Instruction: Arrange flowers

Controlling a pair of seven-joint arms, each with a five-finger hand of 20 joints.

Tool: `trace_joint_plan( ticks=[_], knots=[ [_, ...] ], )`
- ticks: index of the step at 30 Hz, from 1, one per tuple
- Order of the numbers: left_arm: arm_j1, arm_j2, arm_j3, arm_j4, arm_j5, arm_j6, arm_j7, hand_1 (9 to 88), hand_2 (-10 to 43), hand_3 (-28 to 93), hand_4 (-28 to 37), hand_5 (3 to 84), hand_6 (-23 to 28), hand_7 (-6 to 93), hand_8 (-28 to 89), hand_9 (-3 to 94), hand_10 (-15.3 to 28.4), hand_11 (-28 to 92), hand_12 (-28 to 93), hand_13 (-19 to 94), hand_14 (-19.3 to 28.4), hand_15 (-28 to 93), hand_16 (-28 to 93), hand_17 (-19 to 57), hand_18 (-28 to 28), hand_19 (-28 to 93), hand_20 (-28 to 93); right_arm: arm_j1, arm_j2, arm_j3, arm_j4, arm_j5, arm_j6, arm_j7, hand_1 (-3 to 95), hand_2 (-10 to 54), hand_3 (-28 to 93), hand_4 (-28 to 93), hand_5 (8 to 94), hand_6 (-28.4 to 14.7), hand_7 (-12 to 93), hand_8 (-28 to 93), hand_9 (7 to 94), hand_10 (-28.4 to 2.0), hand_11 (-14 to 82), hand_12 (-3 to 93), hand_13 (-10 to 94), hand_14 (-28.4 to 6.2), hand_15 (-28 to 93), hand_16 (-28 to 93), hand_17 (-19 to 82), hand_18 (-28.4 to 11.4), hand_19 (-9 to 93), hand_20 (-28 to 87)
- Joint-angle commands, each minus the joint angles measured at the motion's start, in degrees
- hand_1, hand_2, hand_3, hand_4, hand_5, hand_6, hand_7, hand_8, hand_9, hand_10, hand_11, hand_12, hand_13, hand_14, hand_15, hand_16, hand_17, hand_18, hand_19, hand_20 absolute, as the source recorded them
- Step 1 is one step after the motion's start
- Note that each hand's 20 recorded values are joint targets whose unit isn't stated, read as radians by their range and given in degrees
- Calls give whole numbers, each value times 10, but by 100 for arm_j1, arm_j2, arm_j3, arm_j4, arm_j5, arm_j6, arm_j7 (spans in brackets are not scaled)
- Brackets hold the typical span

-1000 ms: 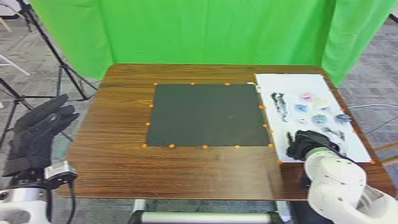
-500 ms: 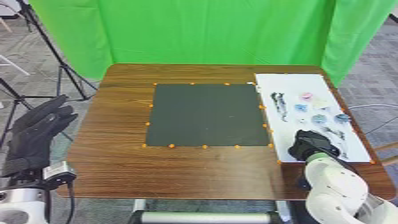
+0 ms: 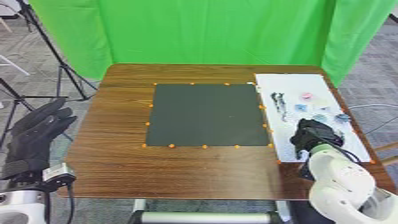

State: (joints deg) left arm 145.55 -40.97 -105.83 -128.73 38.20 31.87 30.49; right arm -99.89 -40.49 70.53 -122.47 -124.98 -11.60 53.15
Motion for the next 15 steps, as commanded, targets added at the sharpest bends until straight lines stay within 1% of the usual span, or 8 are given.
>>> trace_joint_plan(
  ticks=[1,2,3,4,5,7,10,15],
  knots=[
    [134,-20,-2,-54,-23,61,58,254,49,805,-207,377,91,159,-106,328,193,359,69,209,256,610,-163,-108,208,559,43,31,-96,192,-137,-56,-676,318,456,14,760,-244,738,-56,502,228,769,-164,640,332,782,-106,843,287,421,-252,932,142],
    [146,-13,-6,-52,-28,61,80,253,49,805,-207,377,91,159,-106,328,193,359,69,209,256,610,-163,-108,208,559,43,-39,-62,211,-136,-57,-592,332,430,14,756,-229,733,-55,506,211,762,-168,634,328,773,-113,838,283,413,-254,931,122],
    [166,-10,-10,-52,-32,65,91,253,48,807,-206,378,91,159,-107,328,193,359,69,209,256,610,-163,-108,208,559,43,-72,-139,300,-161,26,-821,425,419,14,754,-223,732,-56,508,205,760,-169,632,327,770,-116,836,282,410,-255,931,114],
    [176,0,-7,-52,-53,81,105,253,48,807,-207,378,91,159,-106,328,193,359,69,210,256,611,-163,-108,208,559,43,-66,-170,329,-174,105,-1039,539,372,24,752,-207,729,-58,515,138,755,-171,630,329,766,-118,833,287,403,-257,932,100],
    [204,21,-13,-53,-90,90,146,253,48,807,-207,378,91,159,-106,328,194,358,69,210,256,611,-163,-108,208,559,43,-83,-159,343,-168,128,-1111,566,336,32,752,-194,729,-63,529,-8,746,-175,628,324,760,-125,833,283,400,-260,932,94],
    [220,39,-9,-55,-100,106,175,253,48,807,-207,378,91,159,-106,328,193,358,69,210,256,611,-163,-108,208,559,43,-98,-163,386,-159,198,-1327,628,308,38,736,-183,722,-75,522,-91,730,-190,618,319,737,-137,832,274,382,-272,932,62],
    [171,27,14,-38,-81,73,145,253,47,808,-207,378,91,159,-106,328,193,358,69,209,257,611,-163,-108,208,559,43,-116,-231,482,-127,330,-1533,641,284,50,725,-178,719,-89,471,-103,708,-203,602,313,724,-149,825,273,372,-278,932,36],
    [110,81,78,-25,-91,86,164,254,48,807,-207,378,91,159,-106,327,193,358,69,210,256,611,-163,-108,208,559,43,-48,-266,460,-55,402,-1744,655,271,60,716,-173,727,-98,421,-86,699,-209,587,303,714,-152,821,272,366,-282,932,14]
  ],
)
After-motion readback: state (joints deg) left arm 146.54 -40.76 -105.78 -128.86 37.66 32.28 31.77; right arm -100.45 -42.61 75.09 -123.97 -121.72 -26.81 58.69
